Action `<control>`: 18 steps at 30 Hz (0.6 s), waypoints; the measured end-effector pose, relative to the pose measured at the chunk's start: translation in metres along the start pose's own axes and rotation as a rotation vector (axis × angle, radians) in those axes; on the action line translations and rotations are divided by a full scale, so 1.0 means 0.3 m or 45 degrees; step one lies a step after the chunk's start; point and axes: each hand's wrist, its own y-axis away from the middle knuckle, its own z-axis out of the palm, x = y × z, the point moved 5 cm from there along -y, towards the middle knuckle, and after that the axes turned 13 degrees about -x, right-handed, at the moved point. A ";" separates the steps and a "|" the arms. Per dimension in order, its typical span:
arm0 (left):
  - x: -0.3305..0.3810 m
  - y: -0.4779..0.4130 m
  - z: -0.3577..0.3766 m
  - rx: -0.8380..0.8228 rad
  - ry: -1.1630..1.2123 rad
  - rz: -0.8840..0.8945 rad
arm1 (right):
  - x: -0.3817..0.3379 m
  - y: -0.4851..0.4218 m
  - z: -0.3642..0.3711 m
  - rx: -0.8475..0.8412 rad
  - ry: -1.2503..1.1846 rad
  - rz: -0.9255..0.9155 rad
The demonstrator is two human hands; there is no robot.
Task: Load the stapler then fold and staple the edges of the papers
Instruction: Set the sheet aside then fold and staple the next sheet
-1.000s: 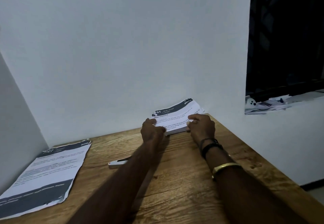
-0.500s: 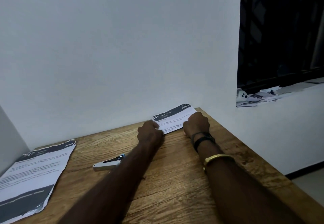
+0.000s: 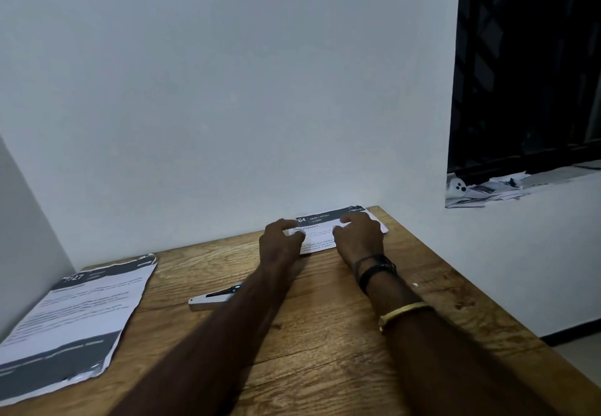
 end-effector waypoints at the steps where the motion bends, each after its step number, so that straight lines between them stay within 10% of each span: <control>1: 0.006 0.014 -0.020 0.040 0.044 0.037 | -0.029 0.017 0.011 -0.003 -0.021 -0.068; 18: -0.125 0.293 -0.465 0.379 0.350 0.226 | -0.442 0.330 0.404 -0.193 -0.383 -0.498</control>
